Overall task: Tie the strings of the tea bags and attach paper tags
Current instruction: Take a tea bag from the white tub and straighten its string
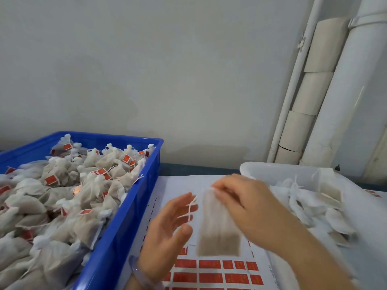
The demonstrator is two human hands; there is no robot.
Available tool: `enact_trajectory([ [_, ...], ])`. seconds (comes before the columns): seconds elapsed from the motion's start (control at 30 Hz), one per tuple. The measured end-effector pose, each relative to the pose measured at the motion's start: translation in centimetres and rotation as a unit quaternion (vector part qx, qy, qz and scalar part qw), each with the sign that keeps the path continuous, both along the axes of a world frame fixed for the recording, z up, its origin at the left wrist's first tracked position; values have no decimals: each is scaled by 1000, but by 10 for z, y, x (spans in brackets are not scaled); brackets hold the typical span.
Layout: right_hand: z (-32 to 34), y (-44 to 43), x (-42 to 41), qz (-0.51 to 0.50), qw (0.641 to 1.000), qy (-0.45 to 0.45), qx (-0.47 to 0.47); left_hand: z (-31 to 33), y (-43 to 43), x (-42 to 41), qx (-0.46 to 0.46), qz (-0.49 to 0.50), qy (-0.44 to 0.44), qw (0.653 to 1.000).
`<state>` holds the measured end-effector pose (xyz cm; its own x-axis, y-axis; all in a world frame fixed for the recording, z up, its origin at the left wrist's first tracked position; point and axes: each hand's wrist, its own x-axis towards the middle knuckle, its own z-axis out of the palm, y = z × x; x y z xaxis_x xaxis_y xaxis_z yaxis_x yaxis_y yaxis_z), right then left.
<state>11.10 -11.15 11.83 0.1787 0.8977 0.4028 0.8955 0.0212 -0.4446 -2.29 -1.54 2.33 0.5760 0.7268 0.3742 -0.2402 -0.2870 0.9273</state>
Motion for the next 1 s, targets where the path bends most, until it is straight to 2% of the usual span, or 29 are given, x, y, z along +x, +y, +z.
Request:
enact_trajectory([
  [0.07,-28,15,-18,9,999,24,-41,-2,-1,-3,19,17,-29,999],
  [0.17,-57,29,-29,14,996,70,-54,-6,5,-4,99,138,2,986],
  [0.23,-70,34,-26,4,996,83,-41,-9,9,-4,101,176,23,979],
  [0.47,-101,38,-2,-38,990,132,28,-14,10,-2,12,138,85,987],
  [0.57,-113,38,-4,-25,987,158,11,-15,8,0,11,130,69,989],
  [0.67,-117,38,-8,-2,982,184,33,-15,6,2,-10,122,32,992],
  [0.83,-119,41,-13,-2,983,150,103,-18,7,2,-25,123,17,992],
  [0.93,-127,44,-12,-23,989,89,118,-22,12,2,-52,177,15,983],
  [1.0,-133,46,-7,-56,989,60,123,-22,16,0,-109,221,-22,969],
])
